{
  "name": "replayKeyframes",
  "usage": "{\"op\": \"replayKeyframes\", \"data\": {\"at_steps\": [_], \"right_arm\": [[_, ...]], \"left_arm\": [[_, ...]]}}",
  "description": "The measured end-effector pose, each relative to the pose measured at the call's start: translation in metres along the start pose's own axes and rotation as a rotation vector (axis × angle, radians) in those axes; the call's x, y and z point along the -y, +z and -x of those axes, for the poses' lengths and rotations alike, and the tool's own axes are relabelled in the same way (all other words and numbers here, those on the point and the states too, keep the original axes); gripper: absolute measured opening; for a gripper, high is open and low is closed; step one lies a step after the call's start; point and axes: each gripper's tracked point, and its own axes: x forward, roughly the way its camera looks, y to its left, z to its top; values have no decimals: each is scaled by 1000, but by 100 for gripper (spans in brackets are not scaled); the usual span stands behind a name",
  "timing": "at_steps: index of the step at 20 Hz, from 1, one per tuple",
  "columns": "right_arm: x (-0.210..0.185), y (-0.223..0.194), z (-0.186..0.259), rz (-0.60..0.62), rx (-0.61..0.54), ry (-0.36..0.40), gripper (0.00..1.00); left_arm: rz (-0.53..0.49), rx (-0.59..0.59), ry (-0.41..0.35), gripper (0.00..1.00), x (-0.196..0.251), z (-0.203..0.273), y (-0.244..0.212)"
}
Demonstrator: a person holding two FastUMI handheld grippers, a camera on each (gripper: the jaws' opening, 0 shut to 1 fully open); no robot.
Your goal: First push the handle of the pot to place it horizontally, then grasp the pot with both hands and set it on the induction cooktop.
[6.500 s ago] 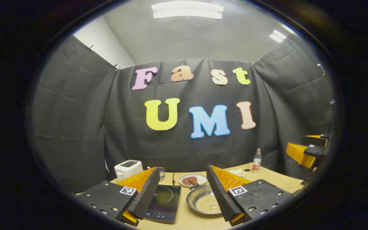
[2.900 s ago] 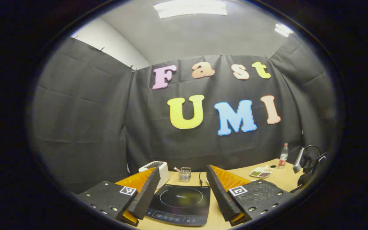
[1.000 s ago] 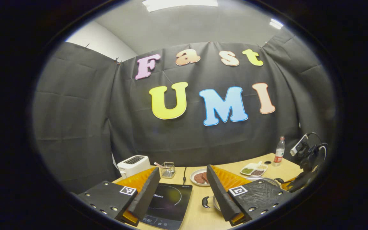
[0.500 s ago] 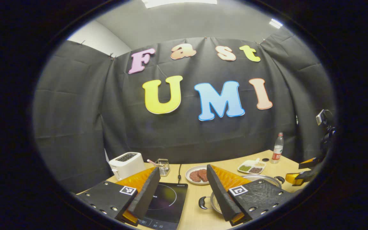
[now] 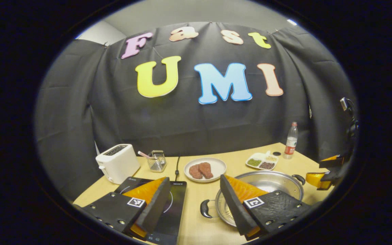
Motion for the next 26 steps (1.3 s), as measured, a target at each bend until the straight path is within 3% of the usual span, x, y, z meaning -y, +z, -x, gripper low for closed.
{"op": "replayKeyframes", "data": {"at_steps": [11,19,26], "right_arm": [[-1,-9,-31,-18,-41,16,98],[-7,-29,-55,-85,-129,36,98],[-11,-43,-70,-103,-198,39,95]], "left_arm": [[-8,-228,-95,87,28,-52,-86],[11,-375,-89,89,32,-69,-137],[28,-424,-59,87,28,-78,-156]]}}
